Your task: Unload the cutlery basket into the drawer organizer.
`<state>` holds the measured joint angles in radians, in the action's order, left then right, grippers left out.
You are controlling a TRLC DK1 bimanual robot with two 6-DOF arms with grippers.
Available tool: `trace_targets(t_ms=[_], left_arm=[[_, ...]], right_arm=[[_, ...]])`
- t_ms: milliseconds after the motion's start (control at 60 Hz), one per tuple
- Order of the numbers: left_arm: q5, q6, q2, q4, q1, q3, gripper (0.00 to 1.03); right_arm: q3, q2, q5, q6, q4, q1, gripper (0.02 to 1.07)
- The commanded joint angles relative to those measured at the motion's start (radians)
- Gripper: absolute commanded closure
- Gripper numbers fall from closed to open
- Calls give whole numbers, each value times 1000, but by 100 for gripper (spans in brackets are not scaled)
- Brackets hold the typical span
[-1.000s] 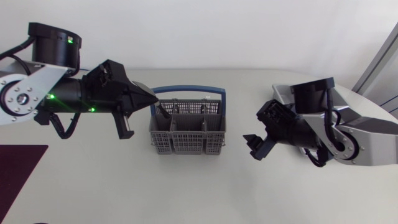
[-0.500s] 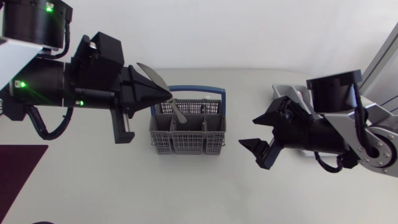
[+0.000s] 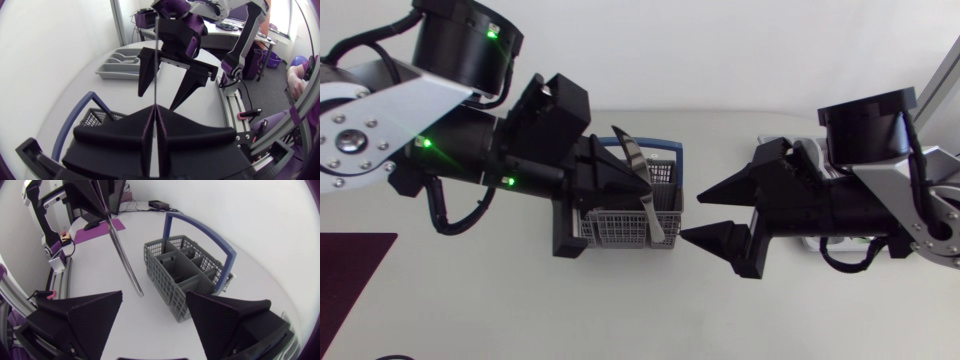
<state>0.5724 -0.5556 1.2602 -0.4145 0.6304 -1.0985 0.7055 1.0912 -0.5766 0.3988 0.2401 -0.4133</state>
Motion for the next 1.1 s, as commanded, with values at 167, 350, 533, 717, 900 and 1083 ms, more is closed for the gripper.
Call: trace_targets(t_ms=[167,350,533,717,900,1083], left_arm=[[44,72,53,3,40,-72,100],[61,95,67,2,51,-92,100],[63,109,79,2,52,-101,100],[63,109,90,2,51,-109,100],[64,111,93,2,45,-110,100],[66,111,97,3,45,-110,100]], right_arm=[[5,53,-58,-31,-2,-44,16],[-18,53,-68,-15,-30,-56,36],[-34,47,-86,8,-30,-62,59],[-24,67,-94,6,-25,-68,90],[-28,87,-106,14,-25,-68,101],[-35,88,-109,15,-25,-71,101]])
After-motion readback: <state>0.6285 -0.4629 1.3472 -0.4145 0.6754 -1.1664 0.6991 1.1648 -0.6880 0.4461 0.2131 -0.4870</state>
